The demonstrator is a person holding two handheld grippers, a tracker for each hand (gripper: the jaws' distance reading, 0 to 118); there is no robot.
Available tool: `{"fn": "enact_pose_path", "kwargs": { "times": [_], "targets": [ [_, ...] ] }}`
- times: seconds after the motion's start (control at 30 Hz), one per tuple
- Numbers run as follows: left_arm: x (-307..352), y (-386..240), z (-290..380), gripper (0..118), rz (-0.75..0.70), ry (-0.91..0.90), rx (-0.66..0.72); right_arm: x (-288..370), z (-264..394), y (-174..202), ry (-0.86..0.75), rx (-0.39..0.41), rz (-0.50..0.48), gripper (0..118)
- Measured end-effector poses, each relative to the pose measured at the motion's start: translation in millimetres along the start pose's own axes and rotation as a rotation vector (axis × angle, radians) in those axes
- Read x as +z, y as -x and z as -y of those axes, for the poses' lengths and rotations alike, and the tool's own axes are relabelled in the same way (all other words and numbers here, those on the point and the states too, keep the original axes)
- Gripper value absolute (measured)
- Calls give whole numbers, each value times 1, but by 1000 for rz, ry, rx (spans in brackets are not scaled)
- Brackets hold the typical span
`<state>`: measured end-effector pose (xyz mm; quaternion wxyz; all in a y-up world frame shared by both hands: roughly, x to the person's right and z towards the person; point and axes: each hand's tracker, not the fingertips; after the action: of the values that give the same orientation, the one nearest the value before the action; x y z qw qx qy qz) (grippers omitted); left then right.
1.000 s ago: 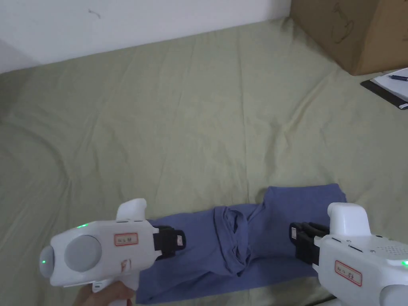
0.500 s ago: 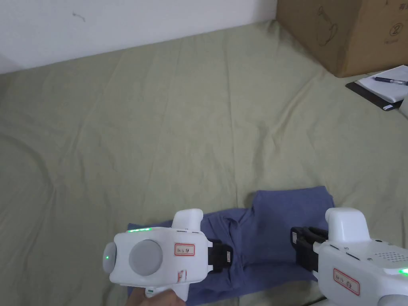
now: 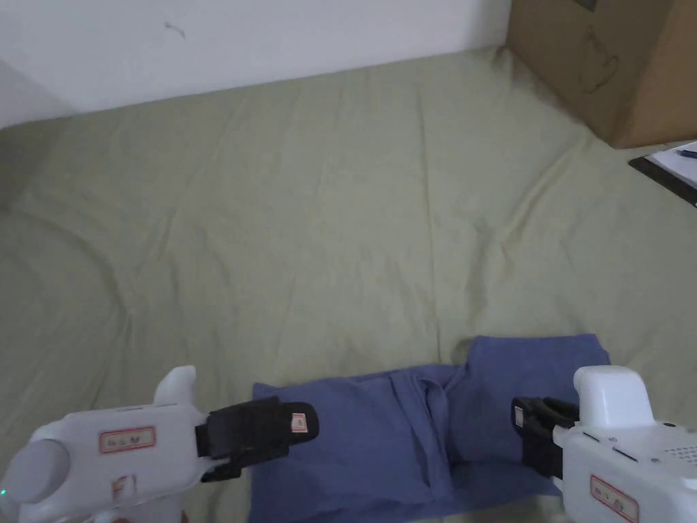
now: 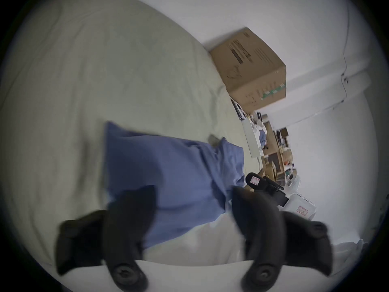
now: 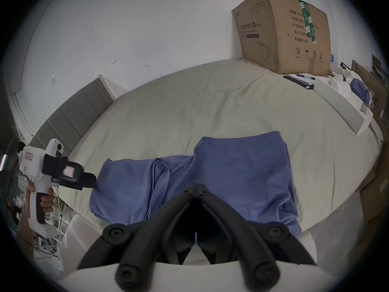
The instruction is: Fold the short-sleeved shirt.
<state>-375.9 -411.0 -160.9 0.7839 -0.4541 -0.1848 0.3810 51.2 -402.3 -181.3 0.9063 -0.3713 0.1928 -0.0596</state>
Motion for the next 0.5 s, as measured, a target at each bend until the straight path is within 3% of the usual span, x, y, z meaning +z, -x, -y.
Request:
{"fn": "enact_pose_path", "kwargs": {
  "times": [0.03, 0.07, 0.23, 0.4, 0.47, 0.5],
  "targets": [
    [5, 12, 0, 100, -1, -15, 17, -2, 0, 5, 2, 10, -1, 0],
    [9, 26, -2, 101, 18, -27, 32, -5, -1, 8, 8, 17, -2, 0],
    [1, 86, -5, 101, 137, -5, 259, -11, 0, 26, 35, 66, -18, 0],
    [-33, 96, -6, 100, 289, 69, 314, -16, -3, 34, 50, 106, -7, 0],
    [-46, 94, -9, 85, 323, 80, 328, -16, -6, 34, 54, 101, -10, 0],
    [-50, 94, -11, 57, 312, 75, 328, -16, -7, 35, 55, 99, -10, 0]
  ]
}}
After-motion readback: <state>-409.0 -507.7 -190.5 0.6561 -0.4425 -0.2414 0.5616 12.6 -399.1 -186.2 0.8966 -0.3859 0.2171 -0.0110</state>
